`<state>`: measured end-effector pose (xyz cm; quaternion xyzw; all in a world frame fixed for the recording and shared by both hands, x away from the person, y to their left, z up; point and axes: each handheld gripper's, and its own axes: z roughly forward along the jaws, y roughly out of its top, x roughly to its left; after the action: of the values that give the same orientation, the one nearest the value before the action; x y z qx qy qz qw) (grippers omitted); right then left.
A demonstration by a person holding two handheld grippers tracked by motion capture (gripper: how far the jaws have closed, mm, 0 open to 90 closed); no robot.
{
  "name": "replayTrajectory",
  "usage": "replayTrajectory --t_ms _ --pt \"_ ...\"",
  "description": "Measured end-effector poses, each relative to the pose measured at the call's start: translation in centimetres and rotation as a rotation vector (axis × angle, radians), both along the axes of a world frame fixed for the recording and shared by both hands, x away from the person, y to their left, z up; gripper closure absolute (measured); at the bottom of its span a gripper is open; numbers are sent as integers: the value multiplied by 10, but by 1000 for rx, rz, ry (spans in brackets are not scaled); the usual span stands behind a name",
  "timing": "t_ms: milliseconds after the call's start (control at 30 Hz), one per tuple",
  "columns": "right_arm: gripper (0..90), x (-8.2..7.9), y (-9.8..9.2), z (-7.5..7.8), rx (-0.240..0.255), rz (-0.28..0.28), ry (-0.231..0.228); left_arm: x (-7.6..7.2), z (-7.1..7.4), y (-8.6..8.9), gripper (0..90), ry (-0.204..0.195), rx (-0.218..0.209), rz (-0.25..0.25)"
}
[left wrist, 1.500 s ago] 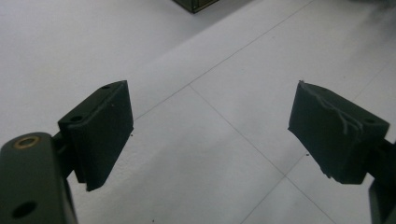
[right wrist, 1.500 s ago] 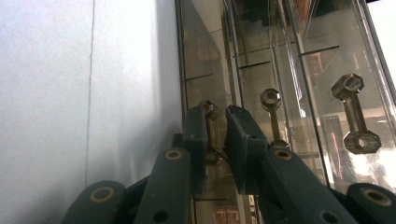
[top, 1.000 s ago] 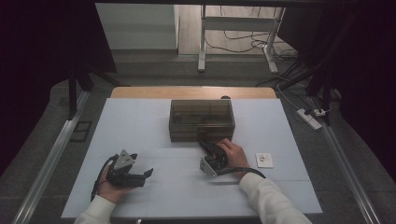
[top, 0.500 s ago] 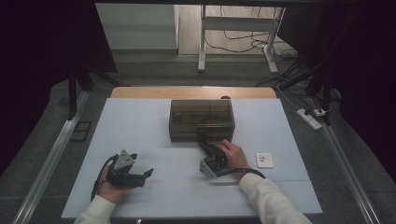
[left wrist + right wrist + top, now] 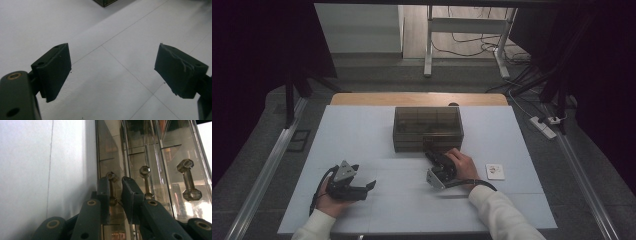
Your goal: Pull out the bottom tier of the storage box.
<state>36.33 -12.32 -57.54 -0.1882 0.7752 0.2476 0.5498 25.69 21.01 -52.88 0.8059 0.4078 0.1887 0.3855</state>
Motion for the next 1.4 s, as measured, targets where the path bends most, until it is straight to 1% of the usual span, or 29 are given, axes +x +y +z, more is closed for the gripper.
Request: replayTrajectory --t_ms 67,133,167,400,500,567,600,667,700,800,900,1033,1233,1400 --pt "761 0 -2 -1 -8 -3 -8 0 0 0 138 1 1 0" --pt "761 0 -3 -1 -13 -4 -6 0 0 0 138 1 3 -1" --pt "762 1 -4 -2 2 10 -9 0 0 0 138 1 3 -1" --pt "753 1 -3 -2 -7 7 -5 0 0 -1 138 1 4 0" --pt "743 1 -4 -1 -9 -4 13 0 0 -1 138 1 4 -1" --pt "736 1 -5 0 0 0 20 0 0 0 138 1 2 0" --pt "735 2 -5 -1 12 5 17 0 0 0 138 0 1 0" --pt "735 2 -5 -1 15 4 15 0 0 0 138 0 2 0" --pt "739 1 -5 0 -1 -11 19 0 0 0 138 0 2 0" --pt "763 1 -5 1 1 -10 16 0 0 0 138 0 1 0" --pt "784 1 -5 0 -9 -8 14 0 0 0 138 0 1 0" --pt "785 1 -4 0 -22 -13 2 0 0 0 138 0 2 0" --pt "786 0 -3 -2 -29 -11 -18 0 0 -1 138 0 3 1" --pt "795 0 -4 -2 -30 -13 -25 0 0 0 138 0 2 0"
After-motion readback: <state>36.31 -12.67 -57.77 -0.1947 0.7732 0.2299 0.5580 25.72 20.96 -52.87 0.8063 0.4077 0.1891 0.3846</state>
